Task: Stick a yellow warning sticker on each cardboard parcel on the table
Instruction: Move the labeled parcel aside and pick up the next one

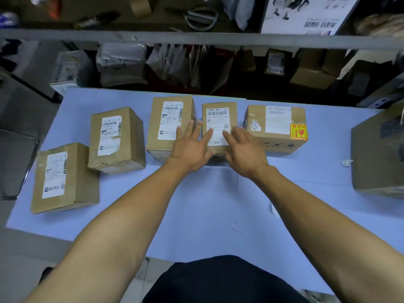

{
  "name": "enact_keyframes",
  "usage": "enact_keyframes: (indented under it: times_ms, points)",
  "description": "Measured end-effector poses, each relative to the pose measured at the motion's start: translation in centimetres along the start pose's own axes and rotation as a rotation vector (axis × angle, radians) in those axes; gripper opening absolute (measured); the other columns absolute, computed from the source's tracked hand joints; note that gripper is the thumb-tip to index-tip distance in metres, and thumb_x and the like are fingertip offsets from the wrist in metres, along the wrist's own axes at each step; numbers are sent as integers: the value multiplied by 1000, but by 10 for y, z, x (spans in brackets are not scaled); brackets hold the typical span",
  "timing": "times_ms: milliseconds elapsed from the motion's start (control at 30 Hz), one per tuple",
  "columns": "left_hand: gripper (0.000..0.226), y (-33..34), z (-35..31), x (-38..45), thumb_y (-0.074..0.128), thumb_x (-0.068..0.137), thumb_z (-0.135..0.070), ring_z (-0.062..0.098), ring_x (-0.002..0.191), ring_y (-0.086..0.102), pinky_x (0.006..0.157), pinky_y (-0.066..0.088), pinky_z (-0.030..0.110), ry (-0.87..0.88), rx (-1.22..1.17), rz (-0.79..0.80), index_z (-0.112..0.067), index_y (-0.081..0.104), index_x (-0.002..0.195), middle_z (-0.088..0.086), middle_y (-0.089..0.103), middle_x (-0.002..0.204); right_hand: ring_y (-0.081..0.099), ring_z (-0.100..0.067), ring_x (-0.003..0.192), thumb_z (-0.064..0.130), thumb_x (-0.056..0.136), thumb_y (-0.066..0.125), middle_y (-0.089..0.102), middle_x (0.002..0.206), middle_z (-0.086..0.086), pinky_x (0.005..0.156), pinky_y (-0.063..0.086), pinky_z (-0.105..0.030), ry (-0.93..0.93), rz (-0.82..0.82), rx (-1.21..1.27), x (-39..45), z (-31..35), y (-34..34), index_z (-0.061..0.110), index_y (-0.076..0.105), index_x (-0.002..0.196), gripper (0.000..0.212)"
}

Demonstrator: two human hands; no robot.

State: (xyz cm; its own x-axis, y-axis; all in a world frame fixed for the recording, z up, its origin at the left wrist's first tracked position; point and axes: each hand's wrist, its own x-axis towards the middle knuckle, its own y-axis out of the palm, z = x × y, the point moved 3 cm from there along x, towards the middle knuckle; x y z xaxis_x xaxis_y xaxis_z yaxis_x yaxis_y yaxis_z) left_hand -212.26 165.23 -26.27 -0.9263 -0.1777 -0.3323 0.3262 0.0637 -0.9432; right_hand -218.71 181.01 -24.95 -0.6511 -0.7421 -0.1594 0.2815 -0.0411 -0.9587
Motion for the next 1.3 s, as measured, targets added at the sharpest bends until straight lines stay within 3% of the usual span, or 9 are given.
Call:
enact_keyframes:
  times_ms: [200,367,467,600,700,800,967,1133,1300]
  points:
    - [80,23,-6,10,50,97,-46,34,153,2,115,5,69,22,29,52,-31,1,158,15,-5,167,6,-36,152,26,95,51,8,165,-21,122,12,-52,38,149,-17,-2,1,31,12,16,157,72]
    - [75,35,-9,1,53,98,-14,38,123,56,115,0,67,24,-75,-21,-27,10,158,21,-5,165,-8,-36,153,16,92,56,-3,166,-20,121,17,-42,101,121,290,-10,9,42,5,19,156,75]
    - [76,39,-12,0,46,97,-1,62,138,23,116,15,62,1,-167,-6,-27,11,159,15,-8,166,3,-40,152,16,91,60,11,164,-22,122,12,-41,128,52,395,-11,9,39,-1,34,150,67]
    - [80,44,-17,-16,41,94,6,59,145,-2,112,31,55,5,-238,58,-29,10,159,10,-10,167,15,-39,151,17,90,63,25,161,-20,123,14,-41,124,-6,454,-25,9,39,-2,46,142,58]
    - [74,43,-20,-30,44,97,1,54,146,11,113,32,52,13,-240,42,-27,14,158,12,-7,167,25,-38,148,14,89,66,33,158,-18,120,22,-42,152,-65,512,-39,12,44,0,52,140,55]
    - [64,30,-23,-36,51,96,-5,37,141,37,121,18,52,50,-359,-125,-15,29,155,18,13,165,33,-30,144,20,90,61,34,158,-14,115,29,-34,276,-144,643,-33,4,41,6,48,144,56]
    - [66,14,-29,-35,57,94,-14,23,150,23,118,28,35,-186,-891,-221,-10,30,154,11,21,164,39,-22,140,30,94,57,40,155,-8,114,37,-42,398,-154,809,-7,-9,39,11,36,151,63]
    - [59,16,-32,0,60,95,-30,18,136,45,112,38,40,-370,-1212,-220,-19,37,149,1,50,146,46,7,126,37,94,58,44,147,17,105,38,-20,493,-98,1113,11,-12,48,25,25,156,71]
    - [86,35,-21,37,56,90,-59,17,146,34,119,27,35,-614,-1374,-57,-25,18,158,-4,34,160,44,-1,129,43,95,58,37,153,17,104,36,-21,566,-33,1345,30,-16,59,40,12,157,77]
